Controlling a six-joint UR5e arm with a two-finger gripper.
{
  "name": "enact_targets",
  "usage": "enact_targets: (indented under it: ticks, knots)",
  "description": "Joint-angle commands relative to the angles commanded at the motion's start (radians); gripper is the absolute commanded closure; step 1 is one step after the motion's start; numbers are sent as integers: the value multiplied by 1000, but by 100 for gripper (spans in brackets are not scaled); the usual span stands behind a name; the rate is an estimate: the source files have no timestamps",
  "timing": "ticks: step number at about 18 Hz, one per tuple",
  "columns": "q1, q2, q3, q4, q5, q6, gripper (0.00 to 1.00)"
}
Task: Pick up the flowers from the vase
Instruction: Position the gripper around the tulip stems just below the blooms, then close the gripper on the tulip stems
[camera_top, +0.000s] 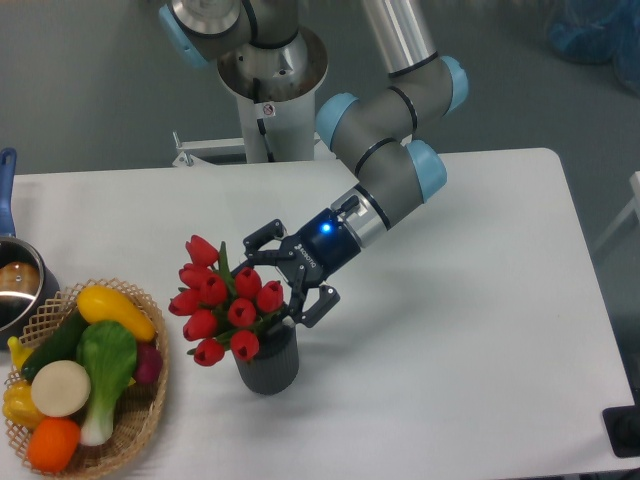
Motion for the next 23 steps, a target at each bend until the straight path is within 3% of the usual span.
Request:
enact_targets:
  ticks: [8,9,11,14,17,19,23]
  knots:
    - [-20,-8,2,0,0,0,0]
    - [-20,-6,2,0,0,0,4]
    - [-18,-5,0,0,0,0,27]
    - [-15,-2,0,0,0,0,33]
    - [-12,-2,2,0,0,0,53]
    - [-9,-2,3,0,0,-2,60]
    - [-5,-5,20,0,0,-8,62]
